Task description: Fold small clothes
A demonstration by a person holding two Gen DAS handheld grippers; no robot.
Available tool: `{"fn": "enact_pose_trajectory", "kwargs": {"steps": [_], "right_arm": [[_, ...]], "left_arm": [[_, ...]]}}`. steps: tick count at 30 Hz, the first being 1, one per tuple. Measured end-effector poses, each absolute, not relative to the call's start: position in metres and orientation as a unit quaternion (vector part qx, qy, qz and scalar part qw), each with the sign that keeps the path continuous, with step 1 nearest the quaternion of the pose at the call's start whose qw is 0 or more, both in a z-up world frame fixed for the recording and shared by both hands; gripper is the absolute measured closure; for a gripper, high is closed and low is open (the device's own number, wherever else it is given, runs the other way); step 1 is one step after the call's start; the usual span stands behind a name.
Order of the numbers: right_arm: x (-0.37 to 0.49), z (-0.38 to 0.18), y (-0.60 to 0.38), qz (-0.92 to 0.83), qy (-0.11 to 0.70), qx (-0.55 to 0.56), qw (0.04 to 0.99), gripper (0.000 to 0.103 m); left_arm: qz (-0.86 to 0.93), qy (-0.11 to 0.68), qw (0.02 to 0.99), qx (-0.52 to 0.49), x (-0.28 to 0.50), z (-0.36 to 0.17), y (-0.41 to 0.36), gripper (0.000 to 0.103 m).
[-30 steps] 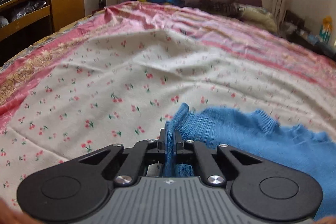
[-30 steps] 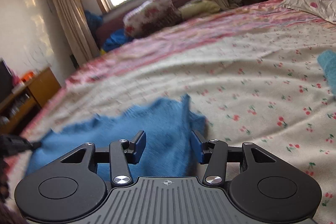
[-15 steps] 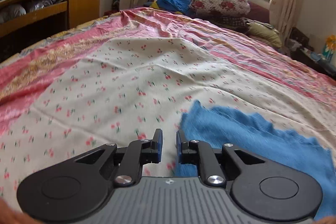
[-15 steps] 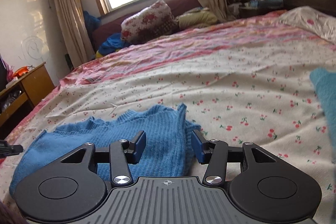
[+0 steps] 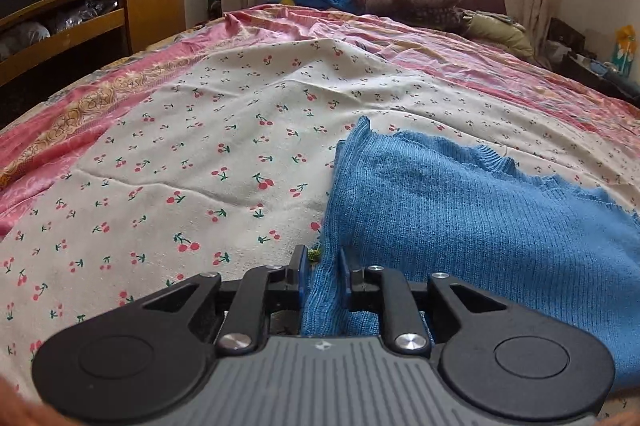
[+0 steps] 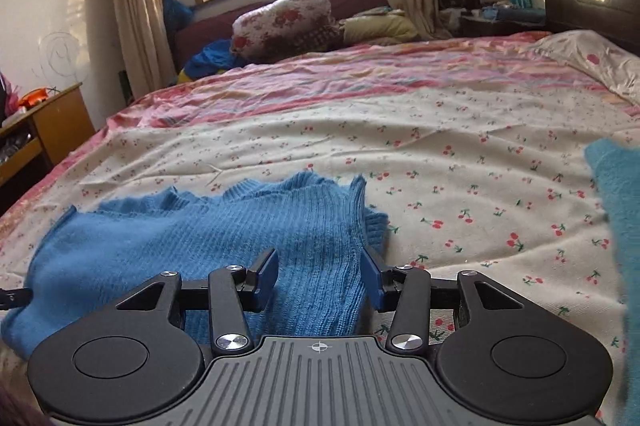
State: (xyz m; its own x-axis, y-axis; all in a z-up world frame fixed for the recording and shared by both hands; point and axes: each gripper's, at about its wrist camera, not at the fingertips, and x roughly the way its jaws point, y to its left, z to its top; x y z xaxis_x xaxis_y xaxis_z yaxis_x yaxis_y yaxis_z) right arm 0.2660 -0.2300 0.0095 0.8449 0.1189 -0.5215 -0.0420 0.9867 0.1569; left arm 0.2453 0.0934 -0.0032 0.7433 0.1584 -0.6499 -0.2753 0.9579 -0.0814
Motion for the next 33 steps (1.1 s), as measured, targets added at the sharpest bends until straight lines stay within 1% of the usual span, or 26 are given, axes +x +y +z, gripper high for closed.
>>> {"fn": "enact_pose_trajectory", "kwargs": {"steps": [3, 6, 9, 14, 18, 23, 28, 33], "right_arm": [[0.259, 0.013, -0.221, 0.04, 0.27, 0.048, 0.961, 0.059], [0.268, -0.002, -0.221, 0.026, 0.313, 0.044, 0.948, 0.059], [0.273, -0.002, -0.227, 0.013, 0.326, 0.066, 0.943, 0.059], [0.268, 0.017, -0.215, -0.008, 0.31, 0.039, 0.95, 0.059], [0.264, 0.021, -0.205, -0.009, 0.307, 0.028, 0.951, 0.059], [0.271, 0.006, -0.193, -0.011, 0.347, -0.008, 0.938, 0.058], [0.271, 0.031, -0.18, -0.008, 0.334, -0.02, 0.942, 0.058], [0.272, 0.046, -0.144, 0.039, 0.329, -0.03, 0.943, 0.058]], "left_arm": [[0.114, 0.335, 0.931, -0.087, 0.244, -0.005, 0.094, 0.079], [0.111, 0.331, 0.932, -0.092, 0.242, -0.006, 0.095, 0.079], [0.105, 0.33, 0.933, -0.096, 0.24, -0.007, 0.097, 0.078], [0.092, 0.328, 0.934, -0.106, 0.238, -0.008, 0.103, 0.078], [0.081, 0.33, 0.933, -0.118, 0.237, -0.008, 0.109, 0.078], [0.072, 0.332, 0.931, -0.129, 0.236, -0.008, 0.113, 0.078], [0.064, 0.334, 0.929, -0.148, 0.232, -0.006, 0.119, 0.077], [0.063, 0.333, 0.926, -0.165, 0.225, -0.004, 0.127, 0.077]]}}
